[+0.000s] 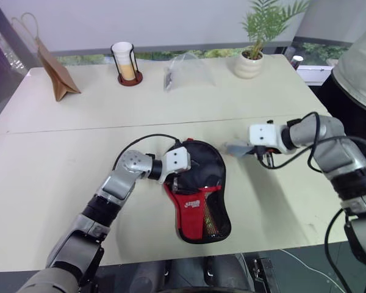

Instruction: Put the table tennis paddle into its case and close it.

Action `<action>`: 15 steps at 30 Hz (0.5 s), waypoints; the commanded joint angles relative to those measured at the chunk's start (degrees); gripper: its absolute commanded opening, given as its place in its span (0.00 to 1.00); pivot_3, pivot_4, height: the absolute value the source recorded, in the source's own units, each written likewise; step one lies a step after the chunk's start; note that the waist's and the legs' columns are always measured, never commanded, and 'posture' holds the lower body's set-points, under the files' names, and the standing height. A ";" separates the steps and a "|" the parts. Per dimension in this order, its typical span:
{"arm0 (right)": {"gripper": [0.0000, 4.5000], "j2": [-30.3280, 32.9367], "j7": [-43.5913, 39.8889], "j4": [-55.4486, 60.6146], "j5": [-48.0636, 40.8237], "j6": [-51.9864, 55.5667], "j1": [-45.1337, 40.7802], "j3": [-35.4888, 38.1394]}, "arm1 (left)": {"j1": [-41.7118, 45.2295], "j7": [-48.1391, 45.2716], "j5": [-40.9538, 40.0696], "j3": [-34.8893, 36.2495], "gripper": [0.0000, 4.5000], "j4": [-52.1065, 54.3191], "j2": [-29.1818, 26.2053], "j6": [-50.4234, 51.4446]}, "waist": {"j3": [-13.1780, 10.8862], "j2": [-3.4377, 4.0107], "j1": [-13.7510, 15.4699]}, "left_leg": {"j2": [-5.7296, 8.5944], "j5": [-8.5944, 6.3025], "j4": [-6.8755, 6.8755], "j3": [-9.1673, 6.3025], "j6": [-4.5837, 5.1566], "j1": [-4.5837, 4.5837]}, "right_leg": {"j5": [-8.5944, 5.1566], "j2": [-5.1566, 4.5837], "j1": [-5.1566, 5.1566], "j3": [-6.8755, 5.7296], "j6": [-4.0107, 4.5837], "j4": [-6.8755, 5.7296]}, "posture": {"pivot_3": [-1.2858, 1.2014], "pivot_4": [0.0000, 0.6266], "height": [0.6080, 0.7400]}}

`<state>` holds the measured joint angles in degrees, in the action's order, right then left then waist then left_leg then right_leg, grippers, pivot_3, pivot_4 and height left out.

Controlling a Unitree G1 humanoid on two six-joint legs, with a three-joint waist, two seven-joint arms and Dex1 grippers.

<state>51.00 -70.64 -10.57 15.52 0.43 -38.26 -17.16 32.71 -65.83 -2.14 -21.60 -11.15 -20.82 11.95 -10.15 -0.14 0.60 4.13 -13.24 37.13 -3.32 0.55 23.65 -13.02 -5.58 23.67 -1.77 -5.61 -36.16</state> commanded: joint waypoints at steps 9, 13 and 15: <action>0.00 5.71 -1.08 26.39 -3.47 12.86 15.00 6.19 | -1.19 0.81 2.75 -2.58 1.00 -4.79 -1.39 1.11 | 0.01 -0.02 0.16 | -0.05 -0.05 -0.01 -0.05 0.06 -0.23 | -0.14 -0.08 -0.30 0.01 0.06 0.11 | 0.52 0.24 0.95; 0.00 7.37 -1.71 31.62 -5.19 14.77 18.55 7.10 | -1.16 0.88 2.67 -2.65 1.00 -4.84 -1.47 1.21 | 0.02 -0.03 0.16 | -0.06 -0.05 -0.01 -0.05 0.06 -0.23 | -0.17 -0.10 -0.33 0.01 0.06 0.15 | 0.52 0.24 0.95; 0.00 8.33 -1.79 33.90 -5.58 15.11 20.43 7.57 | -1.08 0.93 2.69 -2.69 1.00 -4.97 -1.47 1.22 | 0.02 -0.03 0.16 | -0.07 -0.05 -0.01 -0.05 0.06 -0.23 | -0.18 -0.11 -0.33 0.00 0.05 0.16 | 0.52 0.24 0.95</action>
<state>58.11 -71.29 19.95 11.61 15.53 -18.69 -10.47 33.35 -65.73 -2.78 -21.92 -12.92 -20.73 11.93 -10.14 -0.17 0.76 4.06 -13.30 37.12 -3.37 0.60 23.42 -13.20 -5.69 23.34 -1.77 -5.56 -36.00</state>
